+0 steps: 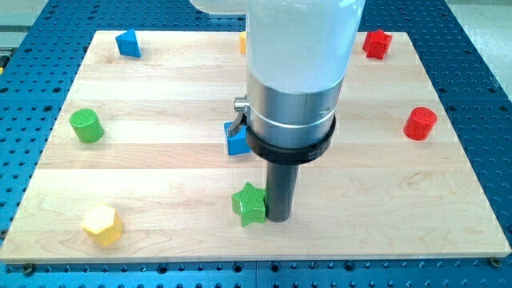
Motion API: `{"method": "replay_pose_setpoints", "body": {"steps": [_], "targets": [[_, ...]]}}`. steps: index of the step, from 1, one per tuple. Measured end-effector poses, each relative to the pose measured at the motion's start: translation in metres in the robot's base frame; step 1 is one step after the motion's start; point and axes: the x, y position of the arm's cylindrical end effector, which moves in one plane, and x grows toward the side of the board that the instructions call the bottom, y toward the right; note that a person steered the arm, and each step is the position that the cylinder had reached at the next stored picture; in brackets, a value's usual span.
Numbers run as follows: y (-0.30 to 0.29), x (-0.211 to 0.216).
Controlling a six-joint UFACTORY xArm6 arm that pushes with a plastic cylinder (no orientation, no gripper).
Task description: Keep hexagon cube and green star in a diagonal line
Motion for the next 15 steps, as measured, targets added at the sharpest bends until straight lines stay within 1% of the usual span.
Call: {"method": "replay_pose_setpoints", "body": {"steps": [1,2,3,5,6,7,8,9,11,12,13,14,15], "targets": [[-0.015,-0.029],[-0.046,-0.045],[-0.063,-0.061],[-0.091,-0.079],[-0.128,-0.079],[-0.147,-0.086],[-0.115,-0.093],[-0.035,-0.094],[-0.036,-0.14],[0.041,-0.129],[0.118,-0.088],[0.169,-0.061],[0.19,-0.012]]}}
